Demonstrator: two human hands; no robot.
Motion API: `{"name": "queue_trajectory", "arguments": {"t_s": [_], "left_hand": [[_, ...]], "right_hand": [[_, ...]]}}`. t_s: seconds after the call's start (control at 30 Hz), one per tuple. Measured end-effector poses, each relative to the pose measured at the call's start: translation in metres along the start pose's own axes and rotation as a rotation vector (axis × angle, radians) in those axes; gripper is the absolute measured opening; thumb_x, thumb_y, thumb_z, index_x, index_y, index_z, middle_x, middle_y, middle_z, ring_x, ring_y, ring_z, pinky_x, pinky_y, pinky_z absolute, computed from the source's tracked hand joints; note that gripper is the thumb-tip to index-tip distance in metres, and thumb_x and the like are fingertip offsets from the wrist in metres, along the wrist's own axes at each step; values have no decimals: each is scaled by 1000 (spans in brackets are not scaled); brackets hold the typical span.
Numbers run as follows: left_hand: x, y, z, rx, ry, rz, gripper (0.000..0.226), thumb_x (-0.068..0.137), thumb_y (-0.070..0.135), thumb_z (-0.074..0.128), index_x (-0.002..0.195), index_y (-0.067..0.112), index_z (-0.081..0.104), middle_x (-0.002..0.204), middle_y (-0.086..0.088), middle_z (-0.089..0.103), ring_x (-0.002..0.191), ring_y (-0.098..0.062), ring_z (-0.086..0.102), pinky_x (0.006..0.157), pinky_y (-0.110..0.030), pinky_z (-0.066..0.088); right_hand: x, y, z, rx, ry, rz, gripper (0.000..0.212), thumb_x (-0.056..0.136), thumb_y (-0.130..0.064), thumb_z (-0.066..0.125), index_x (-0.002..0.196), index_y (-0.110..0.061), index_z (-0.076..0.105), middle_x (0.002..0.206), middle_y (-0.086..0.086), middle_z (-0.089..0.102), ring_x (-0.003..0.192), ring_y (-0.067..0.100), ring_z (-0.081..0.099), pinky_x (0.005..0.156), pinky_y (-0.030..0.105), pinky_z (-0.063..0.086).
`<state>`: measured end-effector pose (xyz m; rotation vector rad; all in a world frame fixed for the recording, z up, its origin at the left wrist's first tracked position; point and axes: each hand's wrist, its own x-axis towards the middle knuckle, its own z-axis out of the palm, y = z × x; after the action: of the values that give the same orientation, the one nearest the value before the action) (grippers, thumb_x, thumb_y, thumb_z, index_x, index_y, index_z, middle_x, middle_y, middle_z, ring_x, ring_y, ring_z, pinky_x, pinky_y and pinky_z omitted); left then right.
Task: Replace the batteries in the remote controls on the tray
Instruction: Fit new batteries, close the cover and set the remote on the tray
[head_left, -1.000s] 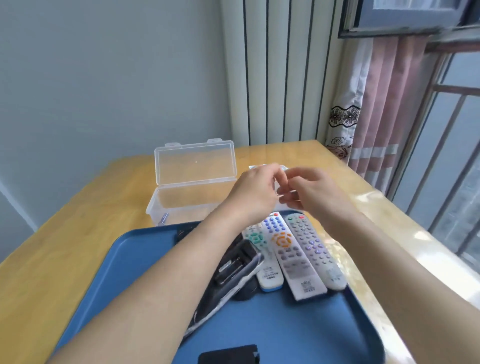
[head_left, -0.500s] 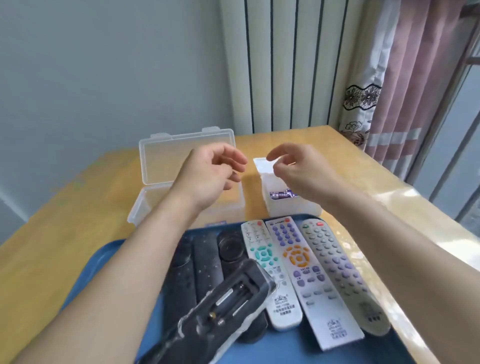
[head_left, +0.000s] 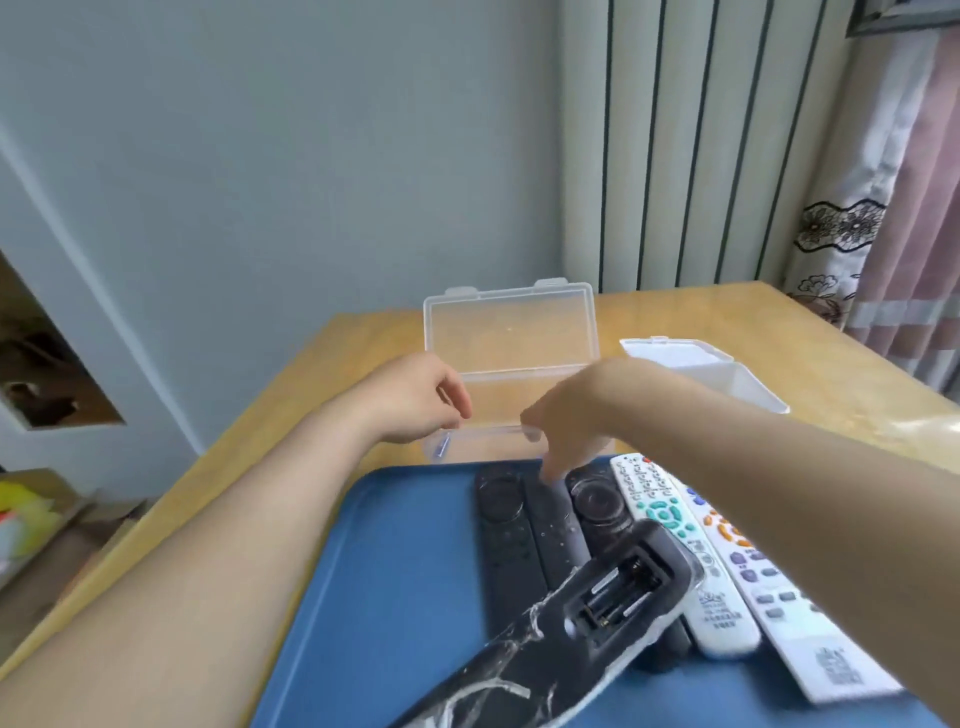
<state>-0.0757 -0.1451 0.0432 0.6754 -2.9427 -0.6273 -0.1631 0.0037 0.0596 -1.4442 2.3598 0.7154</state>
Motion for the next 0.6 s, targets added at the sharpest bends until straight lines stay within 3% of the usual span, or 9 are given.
{"name": "queue_trajectory", "arguments": {"t_s": [0.07, 0.13, 0.23, 0.3, 0.4, 0.47, 0.53, 0.6], "left_hand": [[13, 5, -4, 120, -58, -16, 16, 81, 10, 66, 86, 23, 73, 82, 8, 71, 81, -10, 64, 72, -23, 52], [23, 7, -2, 313, -93, -25, 14, 80, 11, 65, 87, 20, 73, 83, 6, 71, 88, -17, 66, 78, -30, 56], [33, 15, 8, 609, -154, -31, 19, 81, 7, 62, 94, 18, 71, 91, 1, 68, 88, -25, 64, 77, -34, 56], [38, 22, 9, 723, -236, -48, 18, 80, 6, 66, 92, 18, 70, 86, 5, 66, 83, -23, 62, 72, -32, 53], [45, 28, 9, 775, -312, -39, 12, 79, 10, 70, 89, 17, 71, 77, 8, 63, 79, -22, 60, 68, -30, 51], [47, 27, 10, 783, -312, -23, 6, 81, 13, 68, 82, 19, 68, 77, 7, 62, 80, -23, 59, 69, -31, 51], [48, 26, 11, 754, -299, -9, 10, 82, 15, 67, 74, 20, 61, 77, 5, 61, 78, -22, 56, 69, -32, 49], [47, 21, 8, 609, -247, -22, 12, 76, 16, 70, 73, 20, 59, 81, 0, 65, 73, -21, 55, 67, -31, 50]], "right_hand": [[6, 3, 5, 15, -8, -25, 51, 96, -30, 52, 144, -22, 36, 130, 2, 51, 101, 24, 54, 73, 32, 46], [13, 7, 6, 109, 9, -71, 46, 93, -21, 54, 137, -27, 42, 119, 0, 50, 96, 22, 57, 69, 30, 48], [24, 13, 9, 224, 20, -110, 35, 85, -25, 58, 118, -37, 54, 128, -1, 52, 111, 25, 56, 91, 40, 50], [27, 14, 11, 302, -16, -108, 31, 82, -27, 59, 111, -38, 55, 125, 0, 55, 110, 26, 57, 89, 40, 50], [29, 18, 7, 485, -50, -128, 25, 88, -24, 58, 113, -26, 60, 104, 0, 59, 89, 18, 60, 69, 28, 50], [29, 24, 3, 685, -60, -158, 20, 92, -20, 55, 111, -21, 63, 99, -1, 60, 85, 15, 61, 77, 29, 56], [29, 31, 2, 911, -43, -183, 18, 93, -15, 54, 106, -15, 67, 106, 8, 67, 94, 22, 65, 89, 34, 57], [29, 38, 4, 1073, -7, -202, 15, 95, -16, 56, 101, -12, 68, 104, 18, 71, 90, 28, 68, 88, 37, 57]]}}
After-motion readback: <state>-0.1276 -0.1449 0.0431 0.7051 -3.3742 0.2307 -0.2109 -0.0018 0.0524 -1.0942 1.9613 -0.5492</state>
